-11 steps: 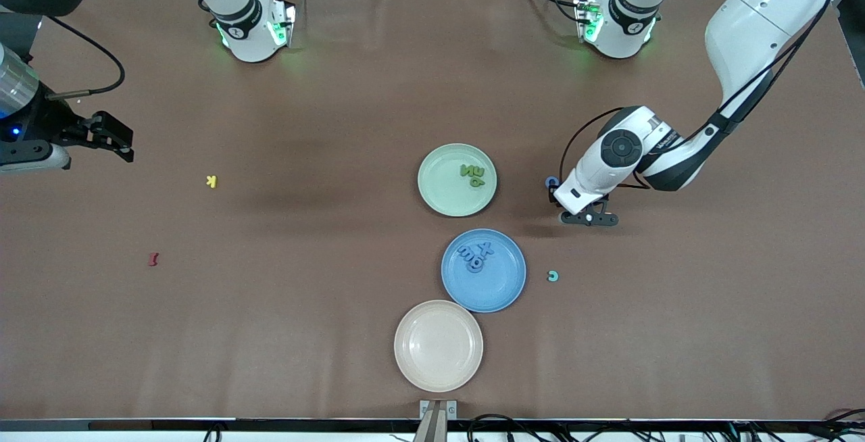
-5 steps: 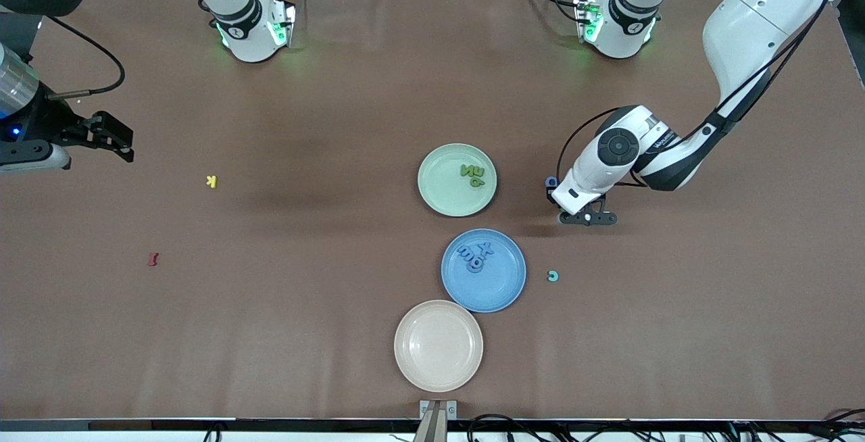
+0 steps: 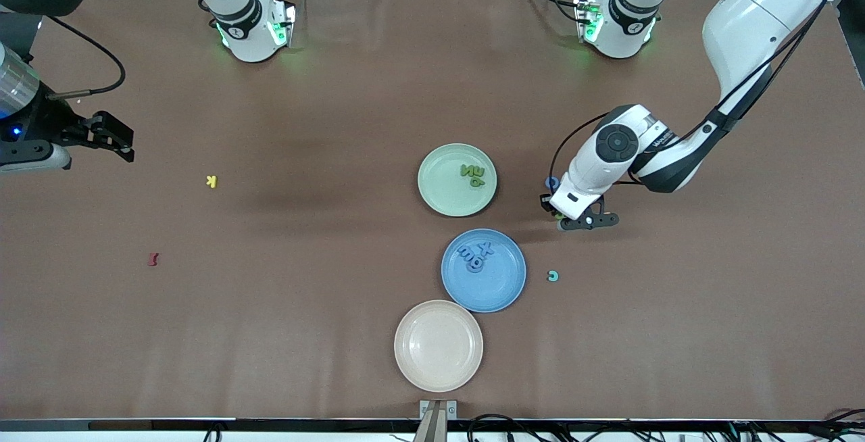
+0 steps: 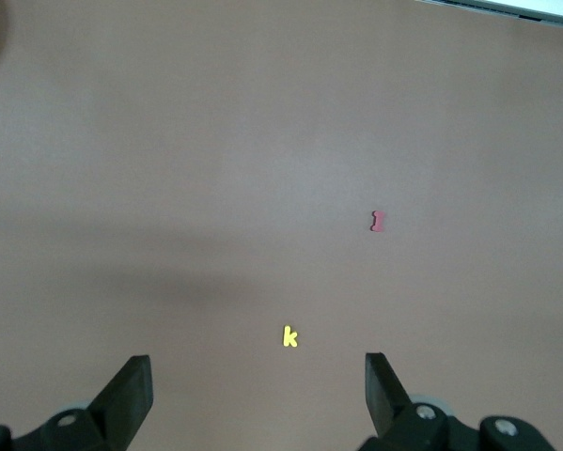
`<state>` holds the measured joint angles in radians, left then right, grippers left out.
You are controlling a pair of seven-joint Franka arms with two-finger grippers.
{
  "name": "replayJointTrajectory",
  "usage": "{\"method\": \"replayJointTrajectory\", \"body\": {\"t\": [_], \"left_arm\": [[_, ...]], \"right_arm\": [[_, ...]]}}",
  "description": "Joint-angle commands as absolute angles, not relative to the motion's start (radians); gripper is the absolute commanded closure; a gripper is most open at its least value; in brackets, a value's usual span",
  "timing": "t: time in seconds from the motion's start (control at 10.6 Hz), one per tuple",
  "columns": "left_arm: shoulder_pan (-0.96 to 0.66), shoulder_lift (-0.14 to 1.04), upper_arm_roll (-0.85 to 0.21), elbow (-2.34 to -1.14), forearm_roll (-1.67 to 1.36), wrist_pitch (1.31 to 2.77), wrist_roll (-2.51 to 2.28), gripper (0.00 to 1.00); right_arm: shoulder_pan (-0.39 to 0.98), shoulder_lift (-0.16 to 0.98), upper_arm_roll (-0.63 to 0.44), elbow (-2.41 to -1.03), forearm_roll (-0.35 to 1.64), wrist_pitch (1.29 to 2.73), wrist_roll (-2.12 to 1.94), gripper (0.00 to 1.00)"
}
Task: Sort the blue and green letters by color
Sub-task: 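Carry the B to the green plate and open the left gripper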
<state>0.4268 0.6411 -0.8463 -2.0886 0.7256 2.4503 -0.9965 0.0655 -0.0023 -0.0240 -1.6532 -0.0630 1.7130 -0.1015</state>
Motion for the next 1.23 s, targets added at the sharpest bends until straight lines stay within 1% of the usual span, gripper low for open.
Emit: {"method": "replayJointTrajectory", "body": {"t": [0.0,0.28,0.66,0.85,1.14], "left_arm": [[0.351,0.629,-0.854,-2.082,0.745,2.447,-1.147,1.0],[0.263,0.623,-0.854,-2.082,0.747,2.447,-1.28,1.0],[0.132,0.621,-0.854,-2.025,0.735,2.437,-1.481,1.0],[0.054,0.626,-0.853,-2.007,0.727,2.407,-1.6,1.0],[-0.013,0.635,-0.847,-1.961,0.668,2.339,-1.652,1.0]], "right_arm": [[0.066,-0.005,-0.02,-1.647,-0.075,1.707,-0.092,0.0],[0.066,-0.005,-0.02,-1.647,-0.075,1.707,-0.092,0.0],[0.066,-0.005,-0.02,-1.646,-0.075,1.706,-0.092,0.0],[0.064,-0.005,-0.02,-1.647,-0.075,1.706,-0.092,0.0],[0.067,-0.005,-0.02,-1.646,-0.075,1.706,-0.092,0.0]]}}
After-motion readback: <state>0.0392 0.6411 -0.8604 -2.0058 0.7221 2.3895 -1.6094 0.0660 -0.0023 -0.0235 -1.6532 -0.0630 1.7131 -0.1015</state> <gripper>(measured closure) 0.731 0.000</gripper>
